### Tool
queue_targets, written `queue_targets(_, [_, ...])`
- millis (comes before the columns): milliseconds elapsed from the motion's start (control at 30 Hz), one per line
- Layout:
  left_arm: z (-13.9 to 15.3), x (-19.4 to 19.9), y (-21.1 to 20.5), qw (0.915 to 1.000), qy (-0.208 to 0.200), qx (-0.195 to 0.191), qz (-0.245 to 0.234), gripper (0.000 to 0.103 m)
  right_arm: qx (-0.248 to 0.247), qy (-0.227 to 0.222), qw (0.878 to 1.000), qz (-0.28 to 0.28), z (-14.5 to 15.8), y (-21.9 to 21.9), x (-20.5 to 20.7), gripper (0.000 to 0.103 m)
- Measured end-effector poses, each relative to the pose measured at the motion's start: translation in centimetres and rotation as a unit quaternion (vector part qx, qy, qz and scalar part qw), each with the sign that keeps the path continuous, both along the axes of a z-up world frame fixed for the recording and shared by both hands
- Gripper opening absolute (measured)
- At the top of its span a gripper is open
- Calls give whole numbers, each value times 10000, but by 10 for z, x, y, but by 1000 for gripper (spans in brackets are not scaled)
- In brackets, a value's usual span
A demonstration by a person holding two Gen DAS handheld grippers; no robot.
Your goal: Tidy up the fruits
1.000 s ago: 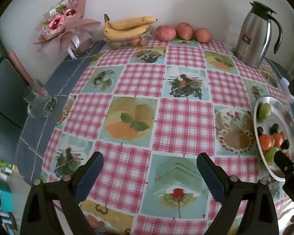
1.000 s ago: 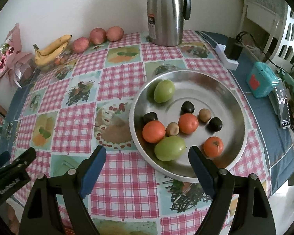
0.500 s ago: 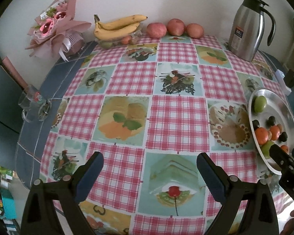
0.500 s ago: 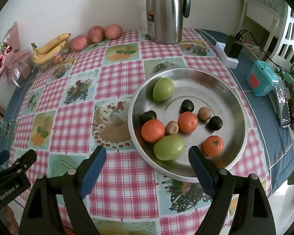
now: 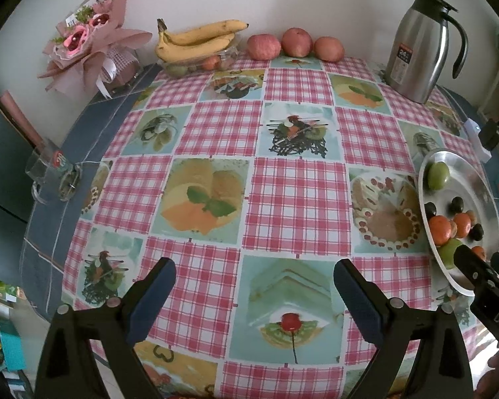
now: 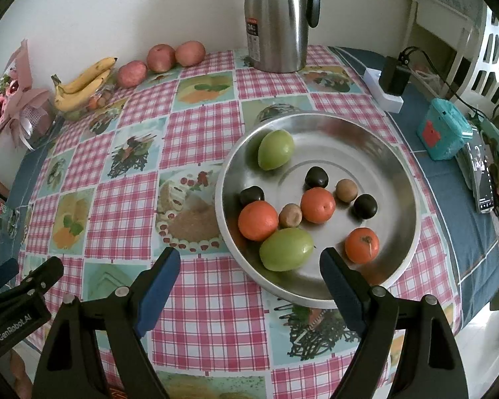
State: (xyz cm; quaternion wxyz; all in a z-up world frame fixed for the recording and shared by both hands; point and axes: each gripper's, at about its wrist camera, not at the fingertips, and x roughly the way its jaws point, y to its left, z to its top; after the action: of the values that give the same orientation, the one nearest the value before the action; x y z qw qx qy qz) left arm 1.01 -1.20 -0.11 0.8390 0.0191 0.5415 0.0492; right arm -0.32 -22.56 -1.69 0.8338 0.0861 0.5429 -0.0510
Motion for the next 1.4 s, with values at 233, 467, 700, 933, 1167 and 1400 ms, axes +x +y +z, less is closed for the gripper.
queue_targets(233, [-1, 0, 0, 10000, 28, -56, -22, 97, 16, 27, 10000, -26, -1, 0, 0, 86])
queue_targets(467, [-1, 0, -1, 10000, 30, -49, -17, 97, 38, 55, 10000, -57, -2, 0, 0, 86])
queue_targets(700, [-1, 0, -1, 10000, 38, -49, -16, 97, 34, 57, 10000, -57, -2, 0, 1, 86])
queue_targets(933, [-1, 0, -1, 10000, 39, -47, -17, 97, 42, 78, 9999, -73, -5, 0, -1, 86])
queue_targets(1167, [-2, 0, -2, 10000, 42, -41, -14, 97, 45, 79, 9999, -73, -5, 0, 0, 86])
queue_targets(1400, [-2, 0, -2, 10000, 44, -43, -4, 97, 48, 86, 9999, -75, -5, 0, 0, 86])
